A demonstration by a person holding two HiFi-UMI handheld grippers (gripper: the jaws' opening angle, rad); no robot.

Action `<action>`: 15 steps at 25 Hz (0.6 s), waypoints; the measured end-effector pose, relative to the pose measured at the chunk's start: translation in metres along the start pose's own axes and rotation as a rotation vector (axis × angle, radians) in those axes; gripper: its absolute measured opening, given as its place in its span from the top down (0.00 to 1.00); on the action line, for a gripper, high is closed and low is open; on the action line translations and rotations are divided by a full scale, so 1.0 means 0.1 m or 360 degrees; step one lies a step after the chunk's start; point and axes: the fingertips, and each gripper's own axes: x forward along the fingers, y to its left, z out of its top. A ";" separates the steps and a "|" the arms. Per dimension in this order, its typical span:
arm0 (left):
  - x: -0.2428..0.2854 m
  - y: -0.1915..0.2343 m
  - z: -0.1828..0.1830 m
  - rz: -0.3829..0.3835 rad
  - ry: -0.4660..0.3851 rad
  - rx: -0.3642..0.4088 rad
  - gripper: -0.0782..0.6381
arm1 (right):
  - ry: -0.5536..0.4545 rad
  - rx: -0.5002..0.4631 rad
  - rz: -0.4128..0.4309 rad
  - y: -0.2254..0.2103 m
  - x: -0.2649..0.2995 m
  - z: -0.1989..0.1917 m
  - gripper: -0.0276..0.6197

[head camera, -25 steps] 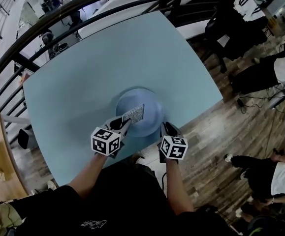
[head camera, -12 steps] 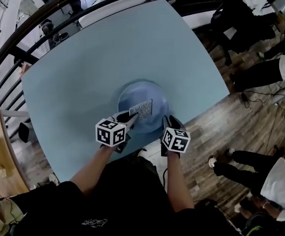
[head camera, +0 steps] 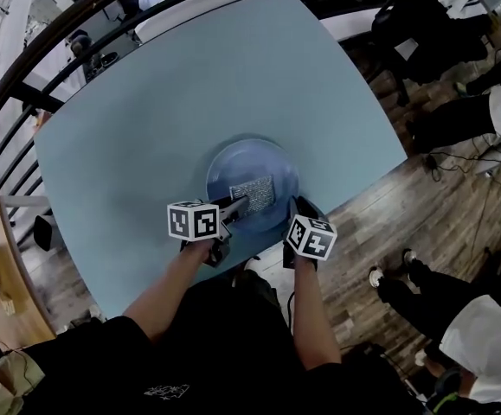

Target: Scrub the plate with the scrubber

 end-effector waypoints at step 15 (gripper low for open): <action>0.46 -0.04 0.17 -0.0031 0.0241 -0.0026 0.77 | 0.0031 0.0008 -0.0006 0.00 0.04 0.00 0.88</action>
